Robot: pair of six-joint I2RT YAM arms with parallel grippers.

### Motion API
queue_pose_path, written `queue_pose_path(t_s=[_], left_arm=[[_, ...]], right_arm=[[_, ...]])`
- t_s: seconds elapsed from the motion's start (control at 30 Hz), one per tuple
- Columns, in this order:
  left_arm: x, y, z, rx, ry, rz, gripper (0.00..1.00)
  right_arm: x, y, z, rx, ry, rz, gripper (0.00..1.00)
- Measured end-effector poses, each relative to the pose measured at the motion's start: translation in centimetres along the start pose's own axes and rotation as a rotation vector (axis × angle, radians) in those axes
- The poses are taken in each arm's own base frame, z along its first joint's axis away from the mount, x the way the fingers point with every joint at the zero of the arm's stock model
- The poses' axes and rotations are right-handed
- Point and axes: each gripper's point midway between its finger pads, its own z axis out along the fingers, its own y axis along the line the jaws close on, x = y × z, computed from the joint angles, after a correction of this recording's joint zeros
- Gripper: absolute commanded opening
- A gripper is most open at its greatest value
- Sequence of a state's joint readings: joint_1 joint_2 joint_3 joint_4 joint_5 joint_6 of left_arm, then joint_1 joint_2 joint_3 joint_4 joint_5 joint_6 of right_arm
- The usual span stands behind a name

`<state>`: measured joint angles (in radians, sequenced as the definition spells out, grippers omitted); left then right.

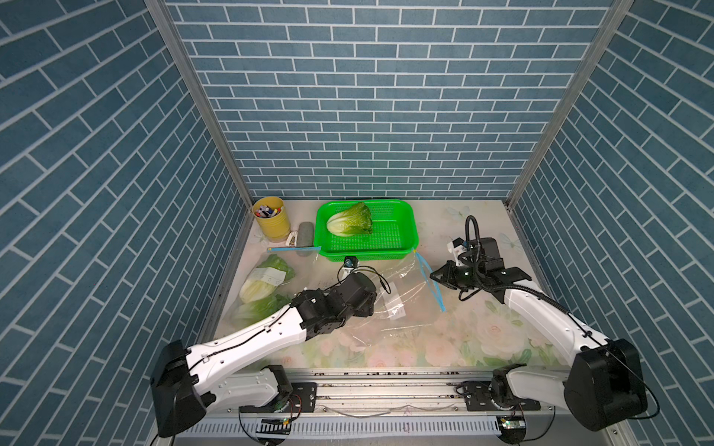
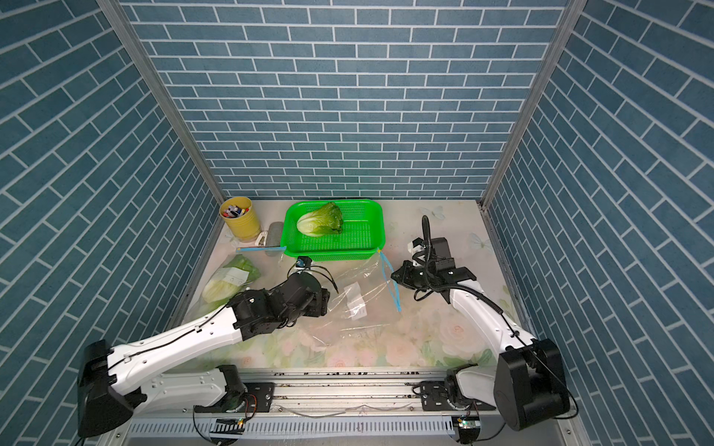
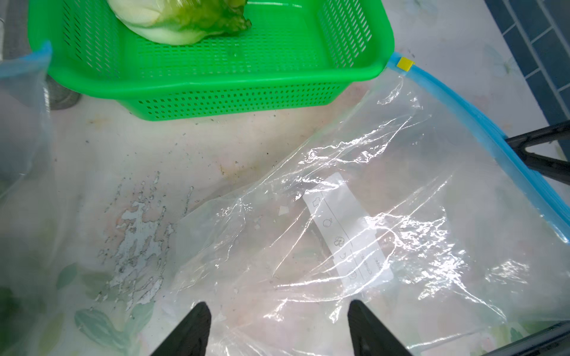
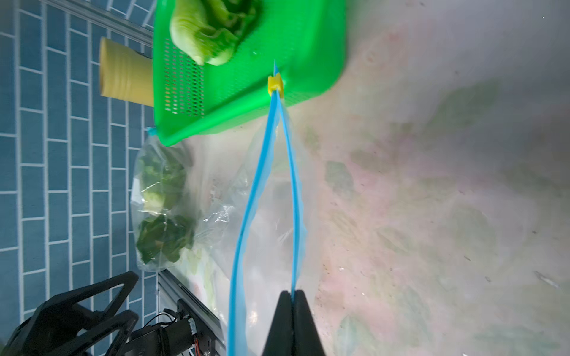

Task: Put the chinese cabbages into a zipper bag and zip it
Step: Pick up the zipper food storage bag at the center of the board, then open the zipper of the food storage bag at the center of the board.

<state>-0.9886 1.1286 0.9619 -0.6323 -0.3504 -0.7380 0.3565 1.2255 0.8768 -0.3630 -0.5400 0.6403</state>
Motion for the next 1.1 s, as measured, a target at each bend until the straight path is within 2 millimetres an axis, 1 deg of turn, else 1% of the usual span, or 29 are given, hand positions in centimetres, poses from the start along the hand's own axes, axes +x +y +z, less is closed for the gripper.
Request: queue_pose_path(t_s=[0.3, 0.4, 0.47, 0.57, 0.67, 0.83, 0.93, 0.97, 1.1], left_arm=[[-6.7, 0.7, -7.3, 0.019, -0.184, -0.063, 0.75], [-8.7, 0.4, -9.1, 0.032, -0.223, -0.087, 0.75], [-10.0, -0.3, -9.8, 0.040, -0.236, -0.094, 0.75], [-11.5, -1.7, -10.2, 0.057, -0.241, -0.098, 0.75], [-12.4, -3.1, -9.8, 0.078, -0.233, -0.088, 0.75], [-13.7, -5.3, -9.4, 0.109, -0.222, -0.063, 0.75], [-14.3, -6.3, -9.0, 0.128, -0.222, -0.058, 0.71], [-14.3, -6.6, -8.7, 0.134, -0.219, -0.057, 0.69], [-14.3, -7.0, -7.6, 0.138, -0.204, -0.063, 0.63]], right_arm=[[-1.7, 8.2, -2.0, -0.100, -0.041, -0.150, 0.00], [-2.3, 11.2, -2.9, -0.135, -0.066, -0.200, 0.00], [-2.6, 13.1, -3.4, -0.159, -0.079, -0.230, 0.00], [-3.0, 15.6, -3.9, -0.191, -0.093, -0.268, 0.00], [-3.3, 17.7, -4.0, -0.211, -0.104, -0.298, 0.00], [-3.3, 20.0, -4.0, -0.230, -0.102, -0.329, 0.00], [-3.3, 21.3, -4.0, -0.245, -0.105, -0.349, 0.00], [-3.2, 21.7, -4.1, -0.248, -0.106, -0.353, 0.00], [-3.1, 22.4, -3.9, -0.254, -0.099, -0.365, 0.00]])
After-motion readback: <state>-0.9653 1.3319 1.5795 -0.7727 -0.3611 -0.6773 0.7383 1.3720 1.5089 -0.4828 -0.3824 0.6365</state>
